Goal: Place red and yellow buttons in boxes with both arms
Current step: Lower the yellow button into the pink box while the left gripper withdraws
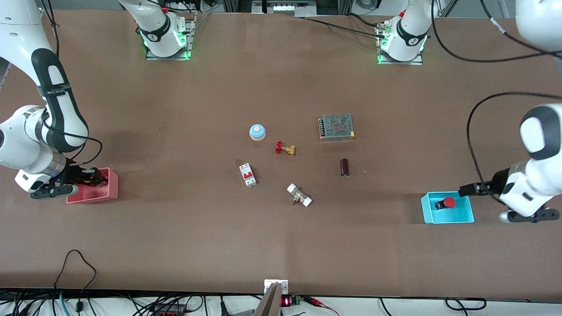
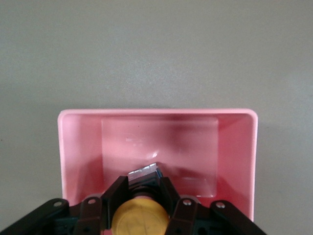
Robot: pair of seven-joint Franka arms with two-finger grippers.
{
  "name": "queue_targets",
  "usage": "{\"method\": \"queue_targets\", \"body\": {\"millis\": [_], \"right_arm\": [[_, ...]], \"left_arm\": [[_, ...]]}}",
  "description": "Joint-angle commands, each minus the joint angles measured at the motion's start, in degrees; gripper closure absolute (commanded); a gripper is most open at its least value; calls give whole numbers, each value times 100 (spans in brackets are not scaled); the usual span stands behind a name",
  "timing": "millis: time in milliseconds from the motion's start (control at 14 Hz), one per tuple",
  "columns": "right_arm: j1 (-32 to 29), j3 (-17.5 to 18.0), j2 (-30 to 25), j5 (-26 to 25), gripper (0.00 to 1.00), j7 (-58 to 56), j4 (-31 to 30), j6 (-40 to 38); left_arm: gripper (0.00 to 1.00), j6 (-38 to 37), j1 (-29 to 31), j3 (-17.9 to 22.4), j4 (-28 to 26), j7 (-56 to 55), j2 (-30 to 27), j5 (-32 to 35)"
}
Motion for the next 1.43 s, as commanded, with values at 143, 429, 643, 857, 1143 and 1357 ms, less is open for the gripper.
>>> {"method": "queue_targets", "body": {"millis": [143,429,643,857,1143,1357], "right_arm": [[-17,34,71,-57,75,-102,21,367],[-8,34,141,-57,75,-85,30,420],[-8,34,195,-65,73,-102,30,552],[-8,34,203,-65,72,-102,30,552],[-8,34,212,-65,53,-102,21,552],[-8,34,230,-65,37,-102,30,552]], "left_arm": [[0,-188,-99,87,-792,-113,-1367,74],[0,-223,-407,78,-1004,-569,-1764,92],[0,-616,-346,78,-986,-526,-1844,92],[0,-873,-319,86,-942,-535,-1826,92],[0,-822,-319,78,-942,-526,-1817,92],[0,-812,-319,86,-916,-517,-1765,92]]}}
